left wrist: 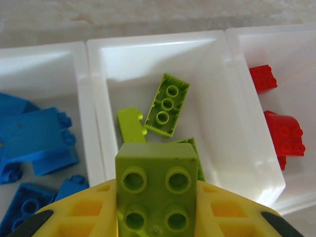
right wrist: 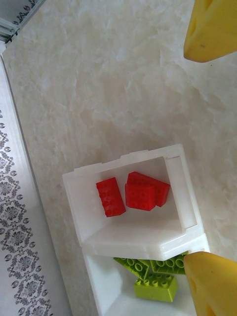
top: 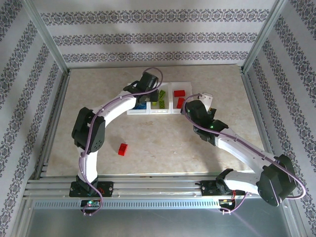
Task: Sort the legos into containers by color
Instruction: Place the lego in the container.
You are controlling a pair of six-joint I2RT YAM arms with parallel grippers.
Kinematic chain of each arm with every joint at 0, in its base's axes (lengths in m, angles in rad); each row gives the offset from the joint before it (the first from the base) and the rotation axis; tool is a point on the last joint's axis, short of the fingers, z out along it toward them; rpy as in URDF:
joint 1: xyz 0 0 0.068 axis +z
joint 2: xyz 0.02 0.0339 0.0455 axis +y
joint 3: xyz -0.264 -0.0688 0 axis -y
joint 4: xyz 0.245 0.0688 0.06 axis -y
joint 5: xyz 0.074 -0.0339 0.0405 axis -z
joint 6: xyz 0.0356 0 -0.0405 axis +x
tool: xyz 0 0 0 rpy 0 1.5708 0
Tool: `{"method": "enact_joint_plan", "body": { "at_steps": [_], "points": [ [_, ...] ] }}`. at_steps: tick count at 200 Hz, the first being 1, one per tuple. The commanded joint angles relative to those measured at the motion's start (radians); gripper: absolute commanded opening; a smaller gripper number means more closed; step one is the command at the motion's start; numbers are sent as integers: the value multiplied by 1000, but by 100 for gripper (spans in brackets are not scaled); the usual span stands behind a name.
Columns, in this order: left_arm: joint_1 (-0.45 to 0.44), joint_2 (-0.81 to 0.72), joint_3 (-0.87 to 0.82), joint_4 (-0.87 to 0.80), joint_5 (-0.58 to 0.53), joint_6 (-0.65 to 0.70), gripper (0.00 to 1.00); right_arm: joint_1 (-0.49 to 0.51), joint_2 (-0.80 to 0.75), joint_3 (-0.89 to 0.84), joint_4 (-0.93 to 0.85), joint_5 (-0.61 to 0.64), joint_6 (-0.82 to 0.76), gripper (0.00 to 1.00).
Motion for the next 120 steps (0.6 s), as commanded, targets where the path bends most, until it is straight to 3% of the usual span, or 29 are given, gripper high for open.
{"method": "enact_joint_plan", "body": {
  "at_steps": [1, 62, 120],
  "points": [
    [-15, 56, 89, -21, 25, 46, 29, 3, -21, -16, -9, 33, 21, 98],
    [-21, 222, 272, -110, 51, 67, 31, 3, -12, 1, -9, 30, 14, 98],
    [-29, 278, 345, -145, 68, 71, 37, 3, 8, 19, -9, 25, 4, 98]
  ]
}}
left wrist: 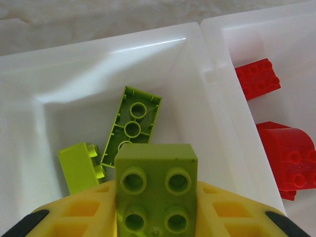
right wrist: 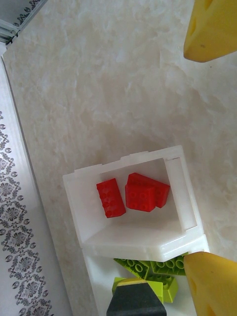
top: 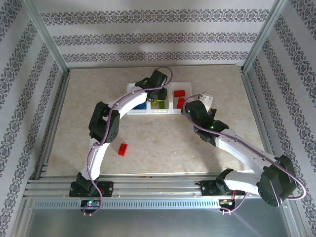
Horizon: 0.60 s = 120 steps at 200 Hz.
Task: Sort the legos into containers by color
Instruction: Place the lego in the container.
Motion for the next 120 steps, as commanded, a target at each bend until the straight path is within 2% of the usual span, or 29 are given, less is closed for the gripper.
{"method": "enact_joint_plan", "body": {
  "at_steps": [1, 41, 61, 120],
  "points": [
    [-18, 19, 51, -48, 15, 21, 37, 3, 11, 23, -8, 23, 4, 99],
    [-20, 21, 59, -48, 15, 19, 41, 3, 9, 23, -7, 25, 0, 98],
    [-20, 17, 61, -51, 14, 19, 47, 3, 6, 22, -7, 25, 0, 98],
    [-20, -42, 58, -59, 4, 18, 48, 2, -6, 13, -8, 22, -7, 98]
  ]
}}
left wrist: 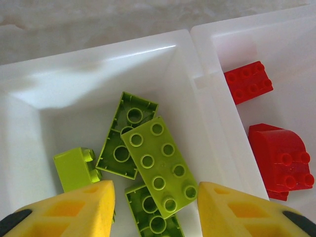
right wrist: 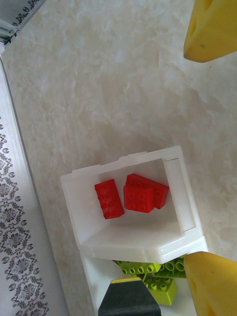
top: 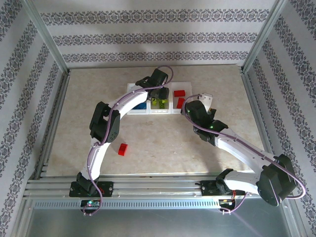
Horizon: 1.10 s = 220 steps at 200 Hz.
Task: Sort the legos into containers by color
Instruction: Place the lego in the container, then pick up the lego from the bottom-center of the table.
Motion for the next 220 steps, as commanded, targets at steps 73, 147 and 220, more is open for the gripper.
{"method": "enact_joint_plan", "body": {
  "at_steps": [73, 147, 220],
  "points": [
    [-5, -354, -229, 74, -116, -9, 65, 83, 50, 77, -3, -6, -121, 98],
    [232, -771, -742, 203, -126, -186, 100, 278, 287, 305, -107, -170, -165, 98],
    [598, -1012, -1047, 178, -112, -249, 100, 475, 636, 647, -259, -336, -233, 98]
  ]
}}
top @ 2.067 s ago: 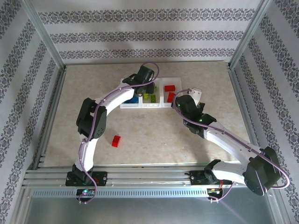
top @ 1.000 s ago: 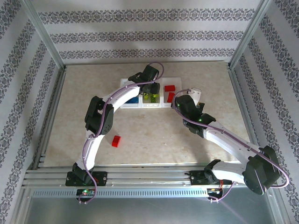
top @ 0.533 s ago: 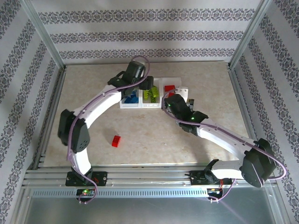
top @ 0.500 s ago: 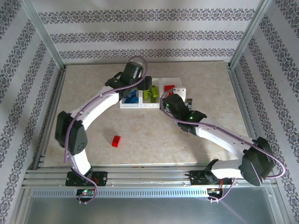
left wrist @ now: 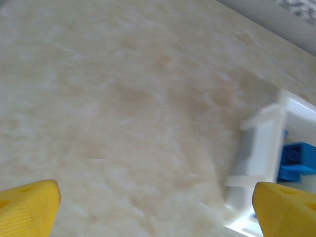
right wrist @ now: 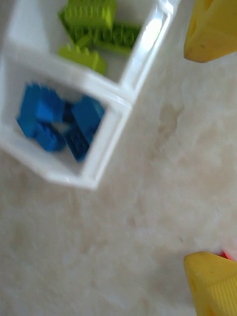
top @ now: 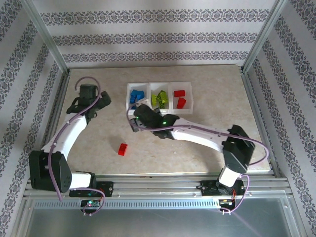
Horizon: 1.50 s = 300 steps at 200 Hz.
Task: Sort the legos into containers by color
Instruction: Pick up the lego from the bottom-center of the table.
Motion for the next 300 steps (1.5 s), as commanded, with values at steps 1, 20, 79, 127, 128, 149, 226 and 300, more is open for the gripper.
{"method": "enact_joint_plan", "body": {
  "at_steps": [1, 20, 79, 127, 128, 149, 226, 300],
  "points": [
    [72, -55, -53, 12, 9, -32, 100, 44, 97, 111, -106, -79, -40, 98],
    [134, -79, -90, 12, 26, -30, 100, 80, 194, 212, -187, -96, -60, 98],
    [287, -102, -142, 7, 28, 3, 100, 140, 438, 498, -388, -134, -131, 98],
    [354, -120, -168, 20, 68, 11, 100, 140, 558, 630, -496, -168, -106, 98],
    [354, -120, -170, 20, 68, 11, 100, 139, 561, 633, -499, -168, -106, 98],
    [358, -119, -177, 29, 77, 9, 100, 139, 614, 693, -540, -172, -98, 98],
    [367, -116, -181, 40, 99, 3, 100, 140, 685, 728, -654, -156, -59, 96],
    [368, -108, -175, 50, 114, -3, 100, 137, 571, 514, -599, -282, -14, 74]
  ]
}}
